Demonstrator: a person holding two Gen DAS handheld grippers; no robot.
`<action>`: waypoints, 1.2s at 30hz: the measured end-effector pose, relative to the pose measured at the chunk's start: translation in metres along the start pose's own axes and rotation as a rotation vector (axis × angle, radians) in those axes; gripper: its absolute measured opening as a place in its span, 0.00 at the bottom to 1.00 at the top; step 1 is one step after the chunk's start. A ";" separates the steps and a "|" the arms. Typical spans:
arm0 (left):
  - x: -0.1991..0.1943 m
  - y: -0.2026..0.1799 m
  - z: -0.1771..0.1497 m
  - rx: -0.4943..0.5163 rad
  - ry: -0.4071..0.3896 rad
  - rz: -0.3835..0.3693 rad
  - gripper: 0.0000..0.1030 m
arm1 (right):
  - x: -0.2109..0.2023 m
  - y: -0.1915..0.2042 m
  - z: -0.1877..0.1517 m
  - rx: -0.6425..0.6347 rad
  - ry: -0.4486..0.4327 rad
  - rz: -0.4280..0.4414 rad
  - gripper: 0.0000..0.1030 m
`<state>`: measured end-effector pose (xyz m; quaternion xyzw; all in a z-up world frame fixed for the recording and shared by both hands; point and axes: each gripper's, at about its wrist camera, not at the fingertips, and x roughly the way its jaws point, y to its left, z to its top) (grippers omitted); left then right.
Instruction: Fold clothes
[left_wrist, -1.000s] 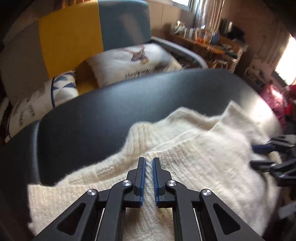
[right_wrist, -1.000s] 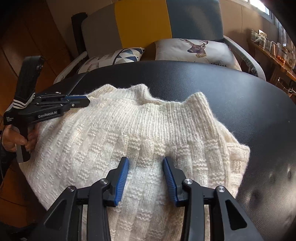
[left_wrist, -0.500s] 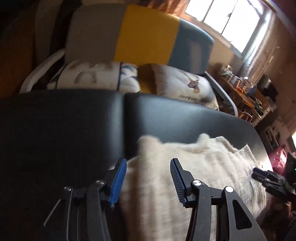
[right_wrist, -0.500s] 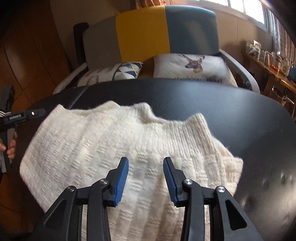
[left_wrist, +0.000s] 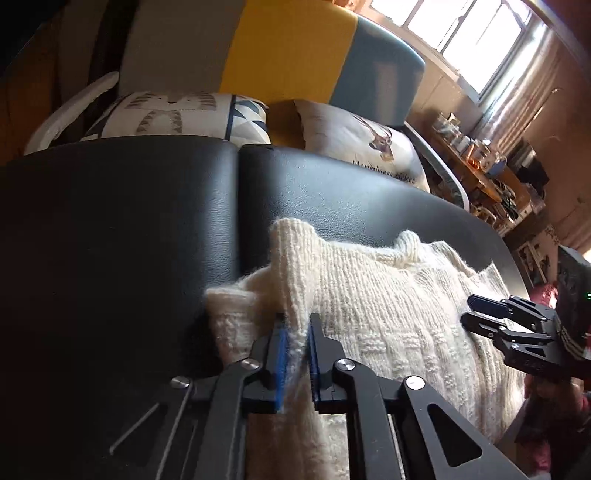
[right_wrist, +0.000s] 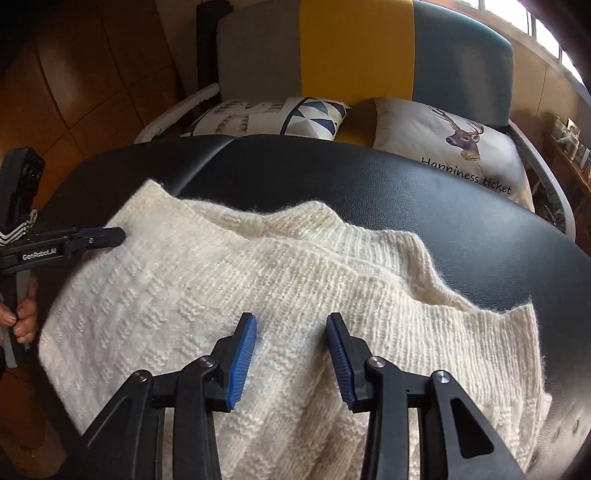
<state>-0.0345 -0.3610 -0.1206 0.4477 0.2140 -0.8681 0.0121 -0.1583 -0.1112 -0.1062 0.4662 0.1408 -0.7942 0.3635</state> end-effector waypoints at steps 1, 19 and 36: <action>-0.001 0.003 -0.001 -0.018 -0.001 -0.006 0.08 | 0.002 -0.003 -0.001 0.011 0.003 0.002 0.38; -0.068 -0.041 -0.029 -0.045 -0.115 -0.122 0.56 | -0.133 -0.120 -0.084 0.318 -0.180 0.459 0.47; 0.049 -0.266 -0.060 0.400 0.184 -0.210 0.57 | -0.106 -0.232 -0.215 0.608 -0.046 0.851 0.50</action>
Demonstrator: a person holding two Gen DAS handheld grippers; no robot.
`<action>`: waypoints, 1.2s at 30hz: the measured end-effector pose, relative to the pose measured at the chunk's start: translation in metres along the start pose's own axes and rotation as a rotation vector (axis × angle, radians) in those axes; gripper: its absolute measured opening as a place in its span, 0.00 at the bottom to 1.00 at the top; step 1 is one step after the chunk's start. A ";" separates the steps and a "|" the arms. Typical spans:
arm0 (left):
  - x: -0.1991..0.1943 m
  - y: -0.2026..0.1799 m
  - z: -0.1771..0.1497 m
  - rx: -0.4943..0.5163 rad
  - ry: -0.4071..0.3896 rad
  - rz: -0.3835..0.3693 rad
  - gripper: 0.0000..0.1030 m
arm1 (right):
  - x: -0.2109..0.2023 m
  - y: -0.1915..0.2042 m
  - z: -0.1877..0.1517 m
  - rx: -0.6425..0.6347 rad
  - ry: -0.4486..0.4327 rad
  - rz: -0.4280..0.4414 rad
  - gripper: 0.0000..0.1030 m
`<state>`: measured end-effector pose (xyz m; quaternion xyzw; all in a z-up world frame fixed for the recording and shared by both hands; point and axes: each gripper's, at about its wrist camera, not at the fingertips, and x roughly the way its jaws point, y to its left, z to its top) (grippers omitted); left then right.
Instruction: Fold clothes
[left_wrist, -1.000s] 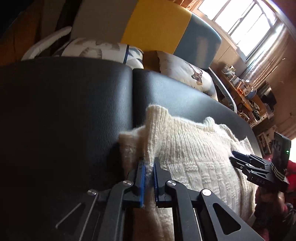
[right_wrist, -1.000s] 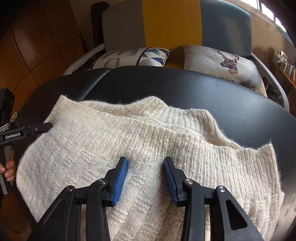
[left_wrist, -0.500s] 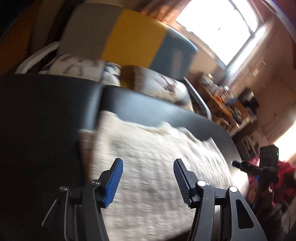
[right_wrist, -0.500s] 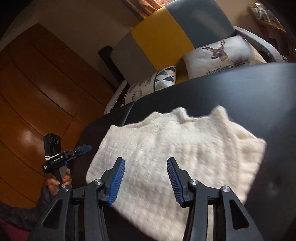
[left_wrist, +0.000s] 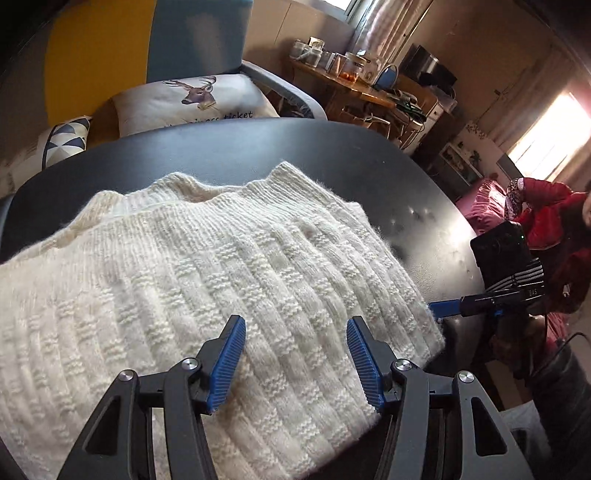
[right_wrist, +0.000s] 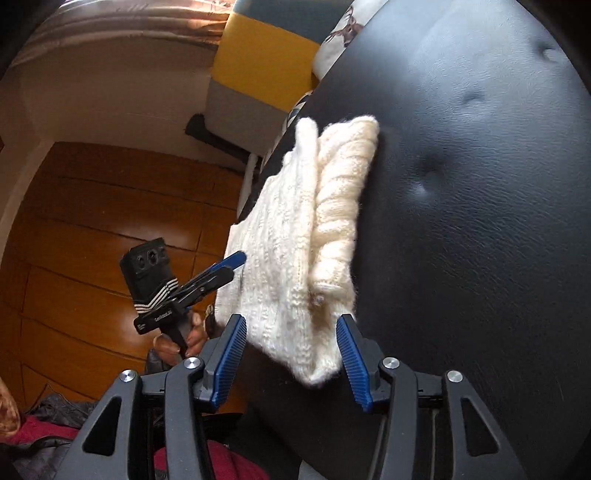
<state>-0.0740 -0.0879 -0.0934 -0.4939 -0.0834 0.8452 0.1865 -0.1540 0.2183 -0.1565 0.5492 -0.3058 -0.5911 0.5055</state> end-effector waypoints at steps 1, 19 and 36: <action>0.003 0.001 0.001 0.002 0.005 0.010 0.57 | 0.005 0.000 0.004 -0.004 0.023 0.000 0.50; 0.026 -0.016 -0.004 0.072 0.058 0.049 0.74 | 0.061 0.037 -0.013 -0.191 0.500 -0.109 0.43; -0.005 -0.002 -0.018 0.023 -0.057 -0.031 0.73 | 0.032 0.067 0.082 -0.188 -0.104 -0.450 0.52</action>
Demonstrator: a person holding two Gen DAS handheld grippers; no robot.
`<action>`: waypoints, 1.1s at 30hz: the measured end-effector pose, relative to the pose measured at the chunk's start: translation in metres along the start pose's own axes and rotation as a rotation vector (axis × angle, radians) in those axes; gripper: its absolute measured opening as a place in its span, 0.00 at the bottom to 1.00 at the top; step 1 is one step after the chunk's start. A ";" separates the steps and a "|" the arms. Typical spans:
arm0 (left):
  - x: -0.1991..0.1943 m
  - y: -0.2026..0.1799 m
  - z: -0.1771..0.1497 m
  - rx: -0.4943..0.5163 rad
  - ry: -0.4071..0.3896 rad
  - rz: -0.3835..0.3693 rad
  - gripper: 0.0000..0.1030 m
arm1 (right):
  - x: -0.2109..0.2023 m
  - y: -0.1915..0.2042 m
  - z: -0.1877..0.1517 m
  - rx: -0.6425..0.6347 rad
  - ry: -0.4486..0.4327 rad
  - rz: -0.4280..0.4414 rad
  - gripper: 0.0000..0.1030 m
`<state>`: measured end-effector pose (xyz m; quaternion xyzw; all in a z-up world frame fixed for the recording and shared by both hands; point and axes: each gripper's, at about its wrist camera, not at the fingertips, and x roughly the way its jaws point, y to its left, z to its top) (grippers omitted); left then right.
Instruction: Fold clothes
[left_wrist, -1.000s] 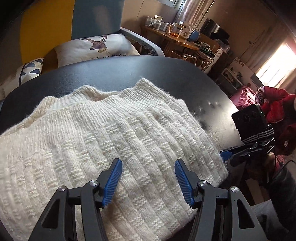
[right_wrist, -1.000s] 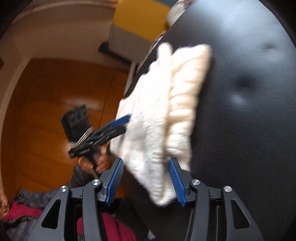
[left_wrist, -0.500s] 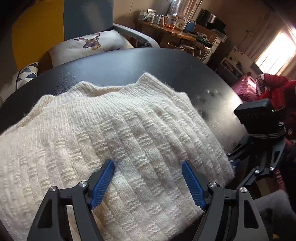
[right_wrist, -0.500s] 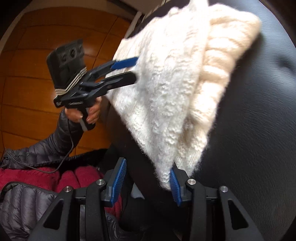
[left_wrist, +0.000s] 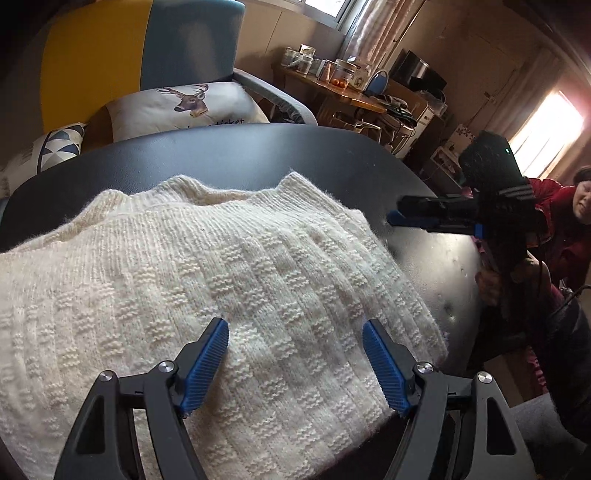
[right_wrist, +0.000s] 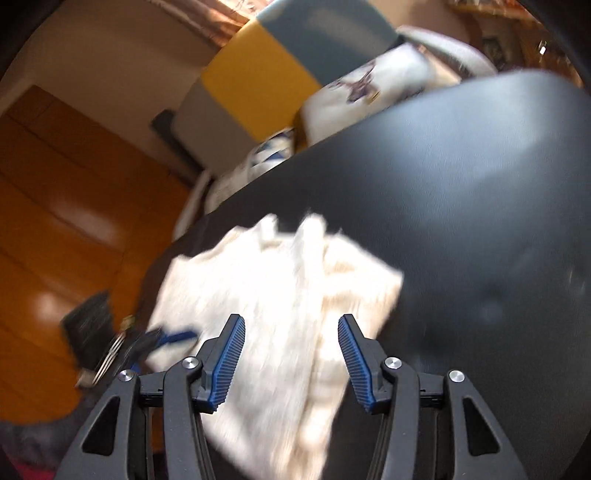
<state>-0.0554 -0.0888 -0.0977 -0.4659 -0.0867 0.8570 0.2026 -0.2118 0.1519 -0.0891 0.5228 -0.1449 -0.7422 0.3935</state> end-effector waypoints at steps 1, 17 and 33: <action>0.003 -0.001 -0.001 0.010 0.001 0.001 0.73 | 0.007 0.002 0.006 -0.001 -0.010 -0.022 0.52; 0.016 -0.001 -0.025 -0.063 -0.016 -0.050 0.80 | 0.043 0.003 0.007 -0.121 0.069 -0.339 0.05; -0.020 0.063 0.035 -0.090 -0.099 0.032 0.80 | 0.036 0.087 0.014 -0.237 -0.071 -0.250 0.22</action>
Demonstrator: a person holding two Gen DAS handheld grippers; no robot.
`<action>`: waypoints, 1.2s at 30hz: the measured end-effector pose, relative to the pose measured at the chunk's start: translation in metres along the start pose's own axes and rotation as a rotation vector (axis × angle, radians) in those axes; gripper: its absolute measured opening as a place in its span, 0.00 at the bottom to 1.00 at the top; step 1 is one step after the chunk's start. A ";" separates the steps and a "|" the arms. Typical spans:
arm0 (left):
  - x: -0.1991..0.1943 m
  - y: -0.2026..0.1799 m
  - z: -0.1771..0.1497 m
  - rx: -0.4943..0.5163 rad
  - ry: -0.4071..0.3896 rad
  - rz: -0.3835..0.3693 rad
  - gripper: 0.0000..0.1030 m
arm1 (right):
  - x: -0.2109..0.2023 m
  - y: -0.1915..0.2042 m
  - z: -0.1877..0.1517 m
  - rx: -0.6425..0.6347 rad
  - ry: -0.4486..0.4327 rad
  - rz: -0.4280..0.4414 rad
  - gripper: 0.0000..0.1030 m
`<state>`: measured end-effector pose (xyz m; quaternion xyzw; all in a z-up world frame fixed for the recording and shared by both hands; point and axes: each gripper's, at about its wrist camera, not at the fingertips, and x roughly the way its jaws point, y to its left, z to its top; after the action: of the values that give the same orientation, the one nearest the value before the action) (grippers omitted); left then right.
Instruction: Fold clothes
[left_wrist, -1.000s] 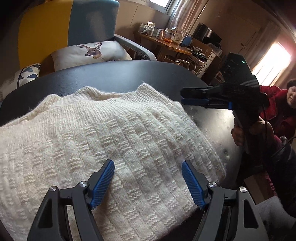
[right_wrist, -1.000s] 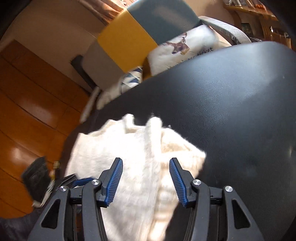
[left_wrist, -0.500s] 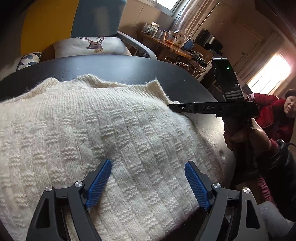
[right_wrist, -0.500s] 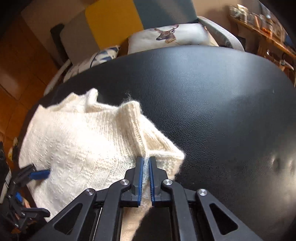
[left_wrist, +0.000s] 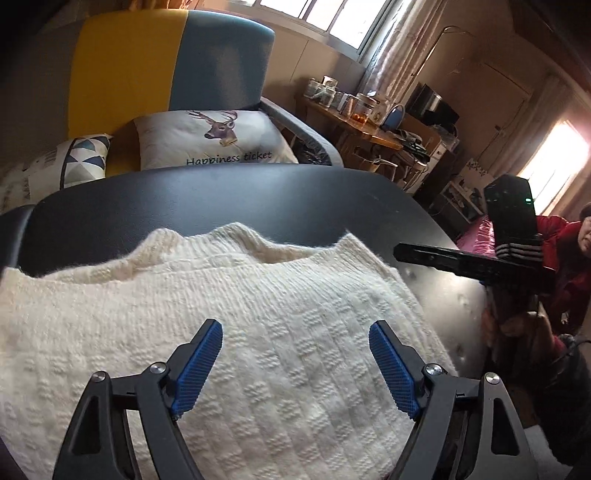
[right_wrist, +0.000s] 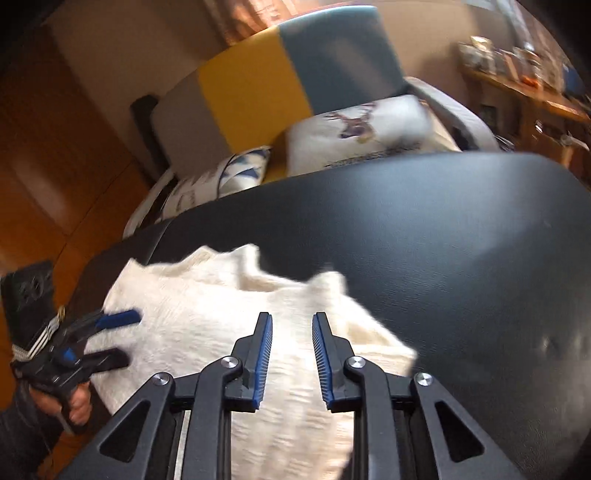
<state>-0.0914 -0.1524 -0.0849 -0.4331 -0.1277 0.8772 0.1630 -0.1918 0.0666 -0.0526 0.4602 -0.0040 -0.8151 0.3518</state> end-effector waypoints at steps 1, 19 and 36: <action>0.008 0.006 0.001 -0.016 0.018 0.002 0.80 | 0.006 0.009 0.000 -0.030 0.021 -0.011 0.22; -0.142 0.117 -0.096 -0.394 -0.239 0.029 0.85 | 0.011 0.025 -0.023 0.033 -0.016 -0.115 0.23; -0.167 0.150 -0.185 -0.236 -0.106 -0.072 0.85 | 0.050 0.102 -0.068 -0.109 0.171 -0.059 0.23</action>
<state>0.1263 -0.3401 -0.1296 -0.3977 -0.2536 0.8714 0.1353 -0.0989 -0.0174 -0.0950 0.5083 0.0841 -0.7818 0.3513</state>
